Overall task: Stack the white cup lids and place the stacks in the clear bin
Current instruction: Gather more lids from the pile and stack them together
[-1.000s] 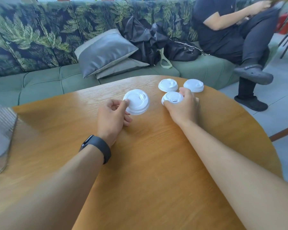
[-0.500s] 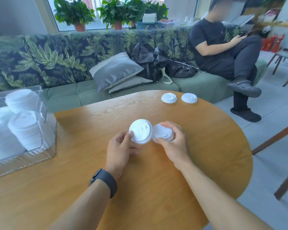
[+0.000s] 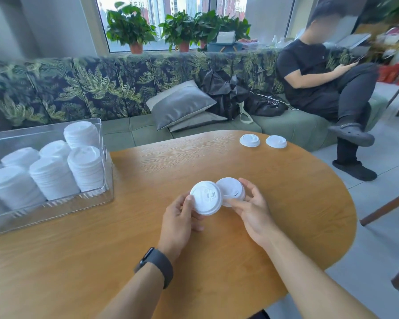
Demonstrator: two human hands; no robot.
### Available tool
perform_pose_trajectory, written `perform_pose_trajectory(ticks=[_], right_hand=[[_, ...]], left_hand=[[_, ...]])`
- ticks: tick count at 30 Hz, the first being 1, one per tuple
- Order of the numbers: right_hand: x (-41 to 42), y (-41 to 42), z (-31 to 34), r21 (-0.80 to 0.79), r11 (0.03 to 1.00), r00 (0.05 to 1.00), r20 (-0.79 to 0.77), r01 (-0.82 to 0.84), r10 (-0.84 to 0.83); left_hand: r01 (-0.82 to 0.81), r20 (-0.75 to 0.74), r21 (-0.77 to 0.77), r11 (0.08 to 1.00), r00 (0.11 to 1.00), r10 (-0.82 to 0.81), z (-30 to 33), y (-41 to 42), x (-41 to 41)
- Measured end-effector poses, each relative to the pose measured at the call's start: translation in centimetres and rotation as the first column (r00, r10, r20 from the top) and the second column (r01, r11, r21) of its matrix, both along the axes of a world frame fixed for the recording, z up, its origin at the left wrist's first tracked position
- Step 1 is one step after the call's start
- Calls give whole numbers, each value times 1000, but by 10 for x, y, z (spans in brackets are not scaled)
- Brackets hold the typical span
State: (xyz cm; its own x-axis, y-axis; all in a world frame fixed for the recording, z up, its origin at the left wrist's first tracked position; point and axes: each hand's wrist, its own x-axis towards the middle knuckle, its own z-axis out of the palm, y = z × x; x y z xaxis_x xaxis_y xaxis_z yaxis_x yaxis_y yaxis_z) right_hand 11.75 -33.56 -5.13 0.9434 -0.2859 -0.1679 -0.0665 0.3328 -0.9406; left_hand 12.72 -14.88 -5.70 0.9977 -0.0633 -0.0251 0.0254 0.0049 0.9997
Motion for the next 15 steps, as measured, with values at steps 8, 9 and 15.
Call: perform_pose_trajectory(ticks=[8,9,15], right_hand=[[1,1,-2,-90,973,977,-22,-214,213],[1,1,-1,-93,970,975,-23,-224,223],[0,-1,-1,-44,975,976,-17,-218,217]], left_hand=[[33,59,89,995,998,-38,-7,0,2],[37,65,107,994,997,-44,-8,0,2],[40,63,137,990,997,-49,-10,0,5]])
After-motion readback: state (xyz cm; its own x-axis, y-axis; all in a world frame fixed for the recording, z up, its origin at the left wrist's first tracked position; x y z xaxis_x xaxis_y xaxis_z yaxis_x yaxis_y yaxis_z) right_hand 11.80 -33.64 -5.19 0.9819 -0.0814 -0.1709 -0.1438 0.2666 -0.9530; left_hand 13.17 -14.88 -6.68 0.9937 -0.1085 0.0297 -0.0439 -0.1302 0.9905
